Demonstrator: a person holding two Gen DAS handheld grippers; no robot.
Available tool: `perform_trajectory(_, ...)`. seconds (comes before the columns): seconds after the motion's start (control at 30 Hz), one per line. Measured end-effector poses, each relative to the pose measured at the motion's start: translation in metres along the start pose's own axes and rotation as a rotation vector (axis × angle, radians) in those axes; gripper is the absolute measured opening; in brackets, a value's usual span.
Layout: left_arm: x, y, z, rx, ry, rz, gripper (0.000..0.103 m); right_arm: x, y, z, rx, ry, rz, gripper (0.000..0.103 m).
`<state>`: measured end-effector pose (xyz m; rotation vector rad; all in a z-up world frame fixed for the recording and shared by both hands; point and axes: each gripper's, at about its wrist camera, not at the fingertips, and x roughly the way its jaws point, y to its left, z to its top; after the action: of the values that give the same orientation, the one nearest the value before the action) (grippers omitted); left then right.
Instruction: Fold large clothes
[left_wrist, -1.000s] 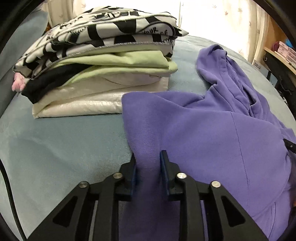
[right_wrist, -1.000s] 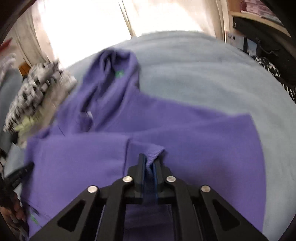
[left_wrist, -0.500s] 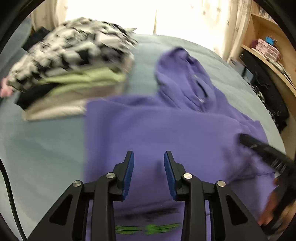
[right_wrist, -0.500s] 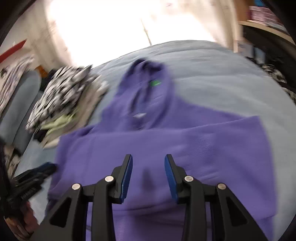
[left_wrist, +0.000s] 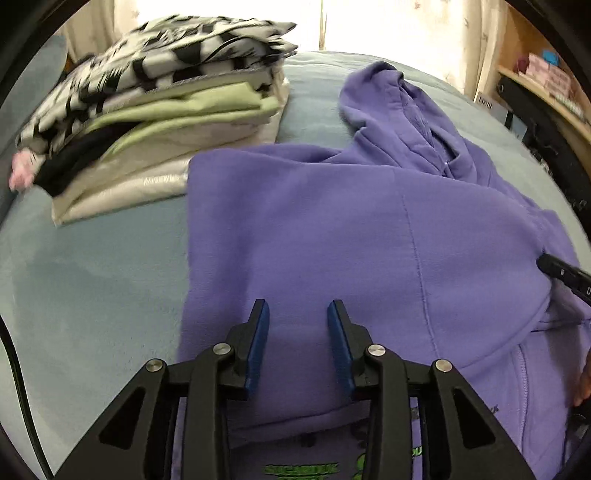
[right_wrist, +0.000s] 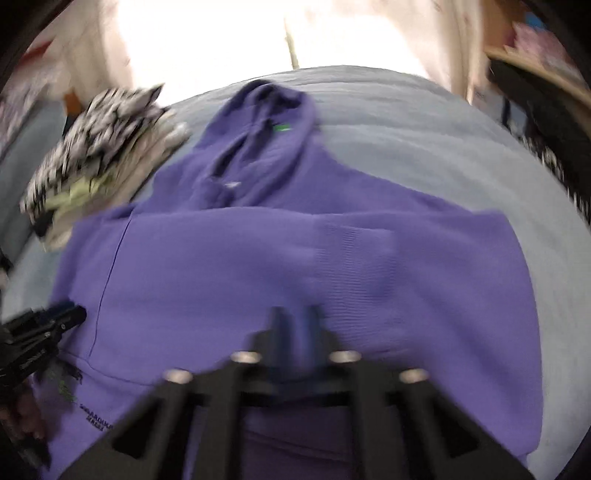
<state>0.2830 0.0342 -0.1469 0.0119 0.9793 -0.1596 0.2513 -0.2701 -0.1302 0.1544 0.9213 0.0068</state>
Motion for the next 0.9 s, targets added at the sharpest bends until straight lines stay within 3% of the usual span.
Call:
perform_trajectory(0.13,-0.002,0.004,-0.002,-0.014,0.006,0.009,0.032,-0.014,-0.003,-0.003,-0.003,-0.025,-0.047,0.005)
perform_trajectory(0.27,-0.003,0.0,-0.003,-0.001,0.007,0.036,0.032,-0.015,-0.001,-0.009,0.013,-0.009,-0.066,0.033)
perform_trajectory(0.6,0.002,-0.001,0.006,-0.017,0.029,0.022,0.032,-0.015,0.002,-0.01,0.036,0.014,-0.069,0.036)
perform_trajectory(0.9,-0.021,0.004,-0.002,-0.052,0.041,0.026,0.032,-0.033,0.017,-0.018,-0.012,0.012,-0.076,0.036)
